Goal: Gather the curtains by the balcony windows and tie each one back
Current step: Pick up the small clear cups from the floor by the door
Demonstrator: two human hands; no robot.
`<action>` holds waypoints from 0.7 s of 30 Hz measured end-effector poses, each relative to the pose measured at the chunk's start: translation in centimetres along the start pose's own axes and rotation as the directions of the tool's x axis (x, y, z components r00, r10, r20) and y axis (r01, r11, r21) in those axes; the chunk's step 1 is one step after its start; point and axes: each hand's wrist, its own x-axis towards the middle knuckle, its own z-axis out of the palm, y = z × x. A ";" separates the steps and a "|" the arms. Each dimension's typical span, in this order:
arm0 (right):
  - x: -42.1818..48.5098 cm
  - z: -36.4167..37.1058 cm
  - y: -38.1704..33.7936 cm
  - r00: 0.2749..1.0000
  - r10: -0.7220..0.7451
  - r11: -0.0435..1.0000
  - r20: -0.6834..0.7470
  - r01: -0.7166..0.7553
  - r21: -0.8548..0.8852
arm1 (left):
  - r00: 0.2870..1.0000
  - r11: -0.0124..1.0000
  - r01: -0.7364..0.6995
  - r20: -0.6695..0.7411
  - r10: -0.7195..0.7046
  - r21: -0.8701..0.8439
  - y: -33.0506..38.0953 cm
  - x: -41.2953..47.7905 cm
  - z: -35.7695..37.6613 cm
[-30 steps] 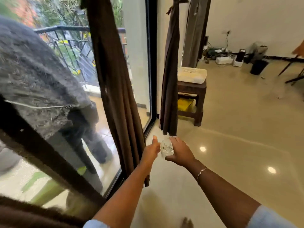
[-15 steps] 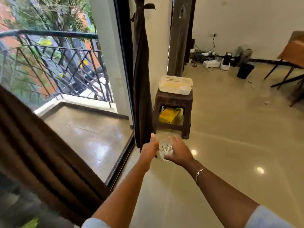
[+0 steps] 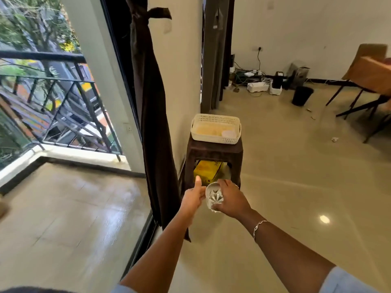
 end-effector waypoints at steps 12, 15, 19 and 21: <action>16.6 -3.0 4.3 0.997 0.071 0.995 -0.013 -0.070 0.064 | 0.999 0.999 0.031 0.040 -0.030 -0.028 7.2 16.9 1.1; 21.1 -4.0 6.3 0.999 0.045 0.998 0.008 -0.045 0.051 | 1.000 1.000 0.024 0.015 -0.024 -0.003 9.0 21.4 2.2; 27.5 -6.0 9.6 0.999 0.006 0.999 0.034 -0.008 0.049 | 0.999 1.000 0.026 0.031 -0.027 0.011 11.7 26.9 3.8; 30.0 -7.1 11.0 1.000 -0.010 0.999 0.030 0.008 0.048 | 0.999 1.000 0.023 0.042 -0.023 0.005 13.1 29.2 4.6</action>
